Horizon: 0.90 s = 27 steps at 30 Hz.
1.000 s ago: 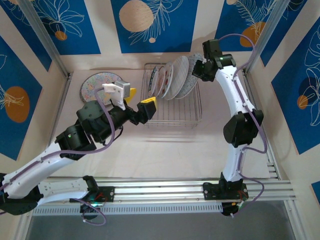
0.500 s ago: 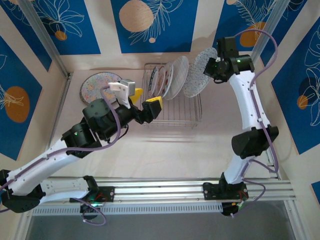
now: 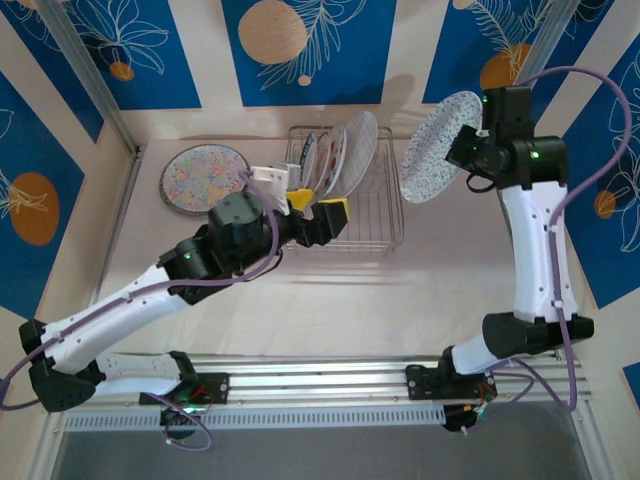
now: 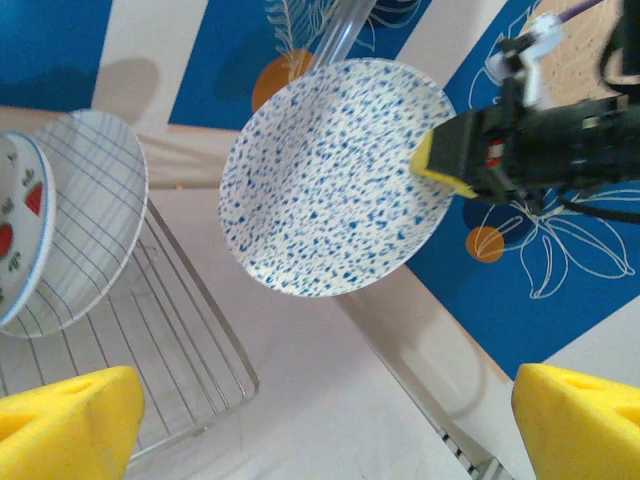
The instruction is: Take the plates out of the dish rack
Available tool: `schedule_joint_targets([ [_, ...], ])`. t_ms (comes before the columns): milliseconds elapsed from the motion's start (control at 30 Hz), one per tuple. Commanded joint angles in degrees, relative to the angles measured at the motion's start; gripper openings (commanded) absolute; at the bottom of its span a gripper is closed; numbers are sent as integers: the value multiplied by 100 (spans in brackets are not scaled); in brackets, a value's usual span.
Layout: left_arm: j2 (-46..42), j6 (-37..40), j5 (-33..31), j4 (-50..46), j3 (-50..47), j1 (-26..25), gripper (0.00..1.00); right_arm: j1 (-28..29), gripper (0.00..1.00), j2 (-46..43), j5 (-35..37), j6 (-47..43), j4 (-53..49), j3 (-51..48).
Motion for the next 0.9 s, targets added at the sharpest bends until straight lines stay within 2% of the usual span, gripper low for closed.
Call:
schedule_joint_targets([
  [0,155,-545,314,180,201,-73,94,-127,0,-424,-24,-97,-126,14],
  [233,583,-1287,683,489,141,-74,94,-434,0,-932,-384,-129,-580,137],
  [533,1396,-2622,1181,1176,50,-65,93,-623,0,-1357,-1119,14,-986,272],
  [733,2202,-3514,1636,1961,137,-13,91,-666,0,-1582,-1614,99,-946,94],
  [867,2611,-3804,1829,2325,230,97,89,-713,0,-1745,-2022,184,-809,-207],
])
